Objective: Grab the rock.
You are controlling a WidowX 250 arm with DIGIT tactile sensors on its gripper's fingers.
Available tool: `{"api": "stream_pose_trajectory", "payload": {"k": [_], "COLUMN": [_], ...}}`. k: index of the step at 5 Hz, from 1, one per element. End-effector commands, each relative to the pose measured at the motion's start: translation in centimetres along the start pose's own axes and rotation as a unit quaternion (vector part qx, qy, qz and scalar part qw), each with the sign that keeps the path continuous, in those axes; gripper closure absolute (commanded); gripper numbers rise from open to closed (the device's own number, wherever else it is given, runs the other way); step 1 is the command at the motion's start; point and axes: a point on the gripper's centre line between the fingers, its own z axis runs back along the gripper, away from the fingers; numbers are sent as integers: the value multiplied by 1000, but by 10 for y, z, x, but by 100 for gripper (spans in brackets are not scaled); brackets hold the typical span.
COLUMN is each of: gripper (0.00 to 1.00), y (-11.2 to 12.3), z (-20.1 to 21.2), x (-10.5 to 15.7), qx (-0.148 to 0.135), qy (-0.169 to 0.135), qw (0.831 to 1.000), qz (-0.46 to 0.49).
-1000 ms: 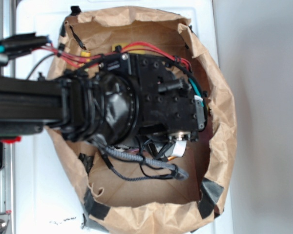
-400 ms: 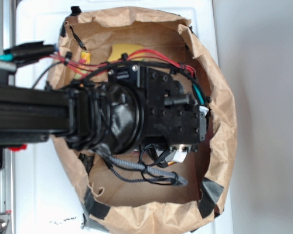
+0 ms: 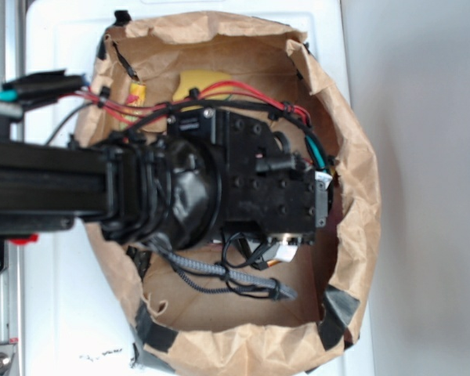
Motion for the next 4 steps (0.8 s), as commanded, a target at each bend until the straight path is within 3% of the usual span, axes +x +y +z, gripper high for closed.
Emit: {"api": "stream_pose_trajectory", "payload": {"k": [1, 4], "gripper": [0, 0], "y": [-16, -23], "z": [-7, -9], "x": [-2, -10], "qx": [-22, -33], "qy": [7, 5], "qw": [1000, 999], "qz": [-3, 8]}}
